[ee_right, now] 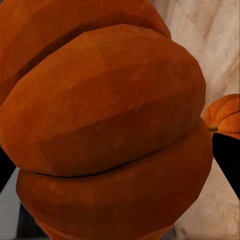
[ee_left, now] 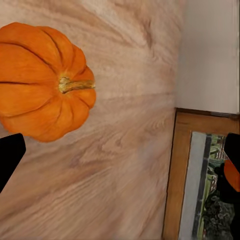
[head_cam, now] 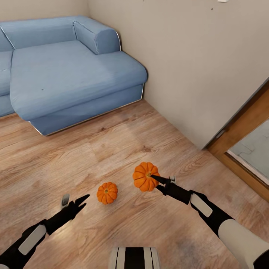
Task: Place each of the two pumpkins and all three candles from the living room inside a cabinet in the living room (use any cabinet), then make sure every cabinet is closed, and position the cauldron so it is next to a table in the living room.
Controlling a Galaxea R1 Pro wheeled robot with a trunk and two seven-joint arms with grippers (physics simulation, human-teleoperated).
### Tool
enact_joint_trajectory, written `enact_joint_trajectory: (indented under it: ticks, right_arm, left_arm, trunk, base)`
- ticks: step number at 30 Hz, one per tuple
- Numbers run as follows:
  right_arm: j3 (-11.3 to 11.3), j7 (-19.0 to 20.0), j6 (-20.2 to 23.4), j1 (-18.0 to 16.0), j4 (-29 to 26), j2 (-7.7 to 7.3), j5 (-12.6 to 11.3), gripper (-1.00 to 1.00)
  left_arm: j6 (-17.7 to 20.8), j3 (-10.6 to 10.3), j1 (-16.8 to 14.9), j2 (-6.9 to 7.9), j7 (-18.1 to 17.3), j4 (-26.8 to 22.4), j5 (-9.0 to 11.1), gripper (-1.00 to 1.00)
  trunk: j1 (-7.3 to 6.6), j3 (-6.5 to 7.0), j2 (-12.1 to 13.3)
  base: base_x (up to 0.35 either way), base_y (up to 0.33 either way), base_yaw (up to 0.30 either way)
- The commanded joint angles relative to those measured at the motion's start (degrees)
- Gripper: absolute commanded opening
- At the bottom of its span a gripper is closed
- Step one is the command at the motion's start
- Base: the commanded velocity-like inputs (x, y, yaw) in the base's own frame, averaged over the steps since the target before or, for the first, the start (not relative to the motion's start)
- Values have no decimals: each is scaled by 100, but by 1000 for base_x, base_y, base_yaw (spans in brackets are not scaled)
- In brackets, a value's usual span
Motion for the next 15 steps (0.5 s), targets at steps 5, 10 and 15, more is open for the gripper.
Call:
enact_joint_trajectory:
  ticks: [5,10,15]
  right_arm:
    - [47,570,68,-3,-284,-11,-59,-100]
    - [49,582,104,-3,-394,-10,-55,-100]
    - [49,584,110,-6,-404,-4,-47,-100]
  left_arm:
    - [33,-43,-9,-43,453,-46,56,100]
    - [16,2,-5,5,573,-67,54,100]
    - [-10,29,-3,74,601,-66,66,100]
  trunk:
    - [-1,-4,-2]
    - [-1,-4,-2]
    - [-1,-4,-2]
  base:
    - [0,0,0]
    - [0,0,0]
    - [0,0,0]
